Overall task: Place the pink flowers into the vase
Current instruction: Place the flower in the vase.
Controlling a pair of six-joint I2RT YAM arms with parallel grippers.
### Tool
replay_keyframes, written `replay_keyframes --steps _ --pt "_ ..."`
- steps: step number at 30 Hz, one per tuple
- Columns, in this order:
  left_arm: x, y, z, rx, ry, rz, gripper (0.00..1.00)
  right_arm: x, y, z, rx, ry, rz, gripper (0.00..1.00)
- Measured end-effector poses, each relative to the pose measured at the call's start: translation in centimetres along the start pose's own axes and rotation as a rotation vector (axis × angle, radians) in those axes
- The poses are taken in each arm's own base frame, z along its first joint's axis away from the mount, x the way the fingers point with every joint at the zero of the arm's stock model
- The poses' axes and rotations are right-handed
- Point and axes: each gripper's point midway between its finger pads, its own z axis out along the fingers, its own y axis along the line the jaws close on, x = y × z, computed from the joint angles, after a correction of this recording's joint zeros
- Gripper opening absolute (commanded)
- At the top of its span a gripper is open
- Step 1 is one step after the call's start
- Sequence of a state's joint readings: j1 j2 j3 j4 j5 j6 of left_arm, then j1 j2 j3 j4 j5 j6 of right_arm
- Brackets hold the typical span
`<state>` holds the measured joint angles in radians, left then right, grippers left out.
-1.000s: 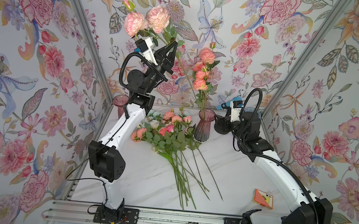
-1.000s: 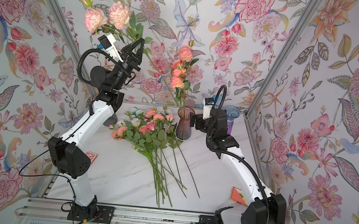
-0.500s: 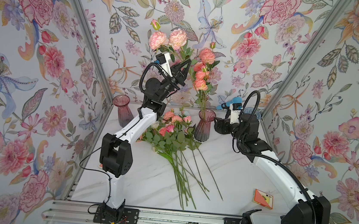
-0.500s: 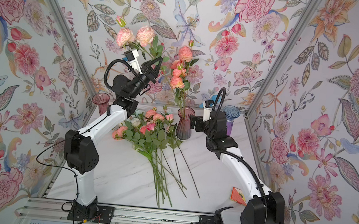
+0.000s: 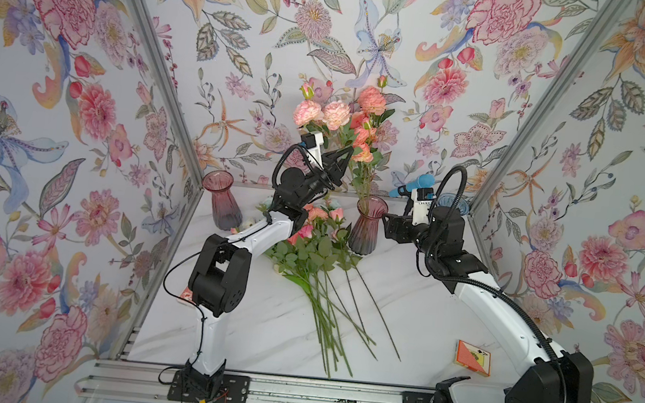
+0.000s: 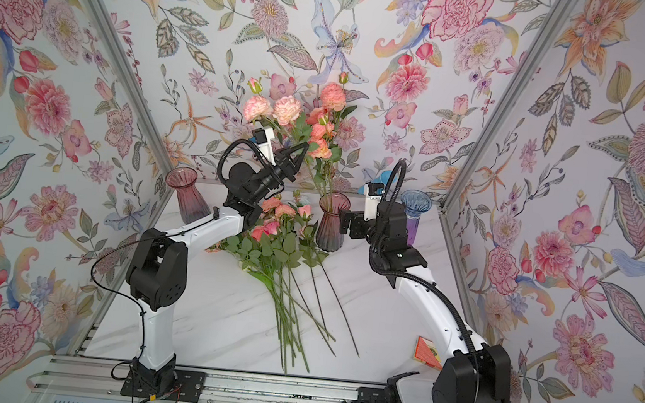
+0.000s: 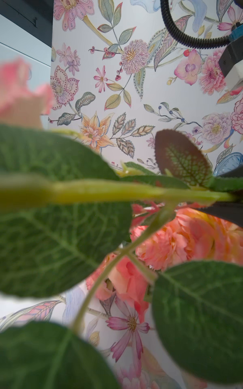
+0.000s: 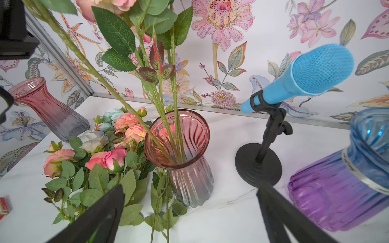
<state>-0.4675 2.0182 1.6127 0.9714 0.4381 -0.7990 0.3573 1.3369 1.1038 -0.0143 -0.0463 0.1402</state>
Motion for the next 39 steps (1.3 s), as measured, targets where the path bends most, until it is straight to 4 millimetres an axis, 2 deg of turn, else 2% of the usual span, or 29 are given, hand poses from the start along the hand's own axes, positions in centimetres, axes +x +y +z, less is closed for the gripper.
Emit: replay_keyframes --steps 2,5,8,11,15,19,22,27,32,39 --pt "1.2 -0.1 0.1 0.002 0.016 -0.007 0.14 0.1 0.1 0.0 -0.004 0.001 0.0 0.99" --pt "2.3 0.2 0.1 -0.001 0.035 -0.008 0.35 0.1 0.2 0.0 -0.01 0.001 0.001 0.99" --pt "2.8 0.4 -0.1 -0.006 0.043 -0.009 0.46 0.1 0.2 0.0 -0.011 0.002 0.001 1.0" --pt "3.0 0.5 -0.2 -0.012 0.048 -0.003 0.53 0.3 0.2 0.1 -0.015 0.006 0.001 0.99" --pt "4.4 1.2 -0.8 -0.032 0.079 -0.001 0.68 0.3 0.3 0.1 -0.018 0.006 0.001 0.99" --pt "6.1 1.9 -1.9 -0.065 0.132 0.004 0.89 0.3 0.3 0.1 -0.018 0.006 0.004 0.99" --pt "6.4 1.9 -2.7 -0.087 0.162 0.016 0.98 0.3 0.3 0.1 -0.018 0.006 0.004 0.99" --pt "5.3 1.0 -4.5 -0.105 0.18 0.034 1.0 0.3 0.3 0.1 -0.018 0.007 0.004 0.99" --pt "3.9 0.7 -7.1 -0.136 0.185 0.048 1.0 0.3 0.4 0.1 -0.019 0.007 0.003 0.99" --pt "5.1 1.6 -12.6 -0.238 0.225 0.01 1.0 0.5 1.3 0.1 -0.039 0.012 -0.005 0.99"
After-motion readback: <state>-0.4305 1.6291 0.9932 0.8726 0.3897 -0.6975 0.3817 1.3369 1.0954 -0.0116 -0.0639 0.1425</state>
